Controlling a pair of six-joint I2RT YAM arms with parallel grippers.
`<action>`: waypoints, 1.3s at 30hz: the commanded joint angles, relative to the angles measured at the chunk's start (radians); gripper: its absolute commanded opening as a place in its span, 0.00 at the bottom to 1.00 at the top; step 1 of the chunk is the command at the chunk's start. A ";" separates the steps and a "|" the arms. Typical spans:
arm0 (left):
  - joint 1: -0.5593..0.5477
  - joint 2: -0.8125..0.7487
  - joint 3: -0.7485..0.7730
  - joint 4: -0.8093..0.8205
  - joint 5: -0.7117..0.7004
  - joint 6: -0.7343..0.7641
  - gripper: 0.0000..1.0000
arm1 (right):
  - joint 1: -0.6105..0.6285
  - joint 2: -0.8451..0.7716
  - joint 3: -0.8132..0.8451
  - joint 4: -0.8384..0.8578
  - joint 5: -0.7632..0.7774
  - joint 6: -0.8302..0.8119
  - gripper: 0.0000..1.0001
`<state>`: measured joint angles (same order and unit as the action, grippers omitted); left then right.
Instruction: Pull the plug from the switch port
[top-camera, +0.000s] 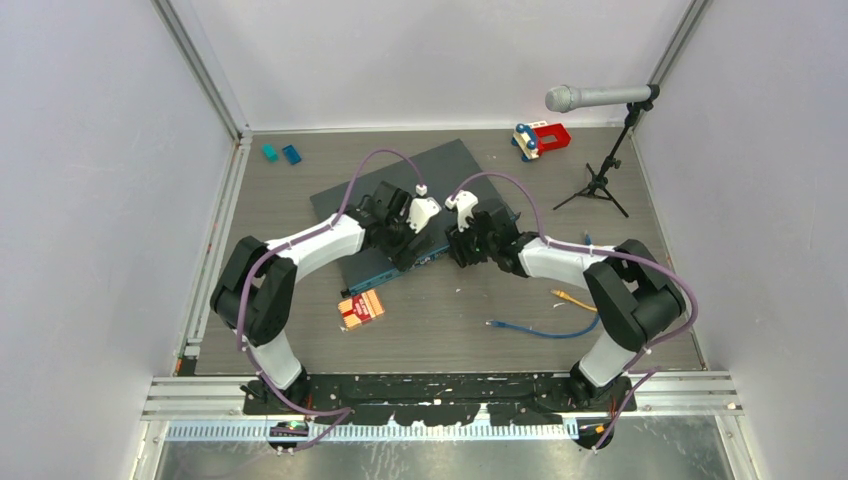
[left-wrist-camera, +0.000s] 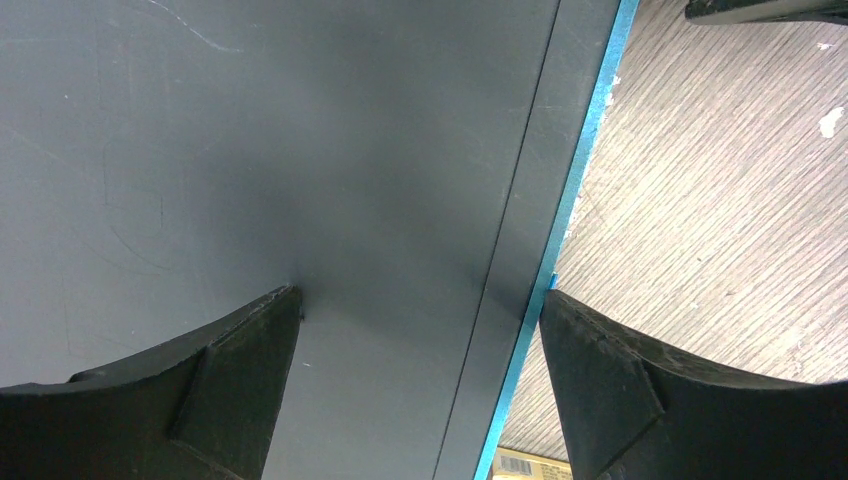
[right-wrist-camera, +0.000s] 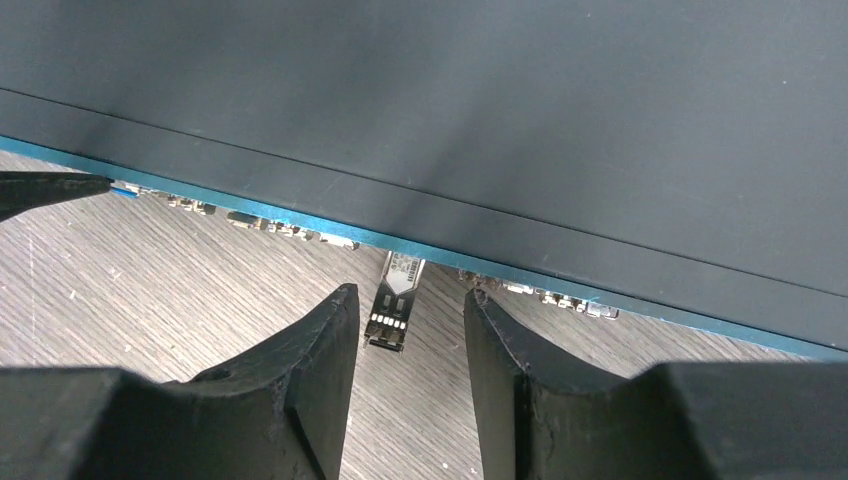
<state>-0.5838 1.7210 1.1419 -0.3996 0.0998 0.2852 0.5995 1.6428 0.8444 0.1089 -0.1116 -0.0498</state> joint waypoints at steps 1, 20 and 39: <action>0.036 0.008 0.014 0.099 -0.012 -0.012 0.89 | 0.011 0.008 0.051 -0.014 0.037 -0.009 0.47; 0.049 0.019 0.016 0.102 -0.008 -0.016 0.89 | 0.034 0.042 0.057 0.007 0.063 0.021 0.36; 0.052 -0.018 -0.005 0.104 -0.012 -0.019 0.89 | 0.065 0.049 0.052 -0.053 0.108 0.070 0.34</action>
<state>-0.5716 1.7180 1.1419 -0.3973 0.1238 0.2848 0.6426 1.6806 0.8772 0.0963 -0.0158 0.0063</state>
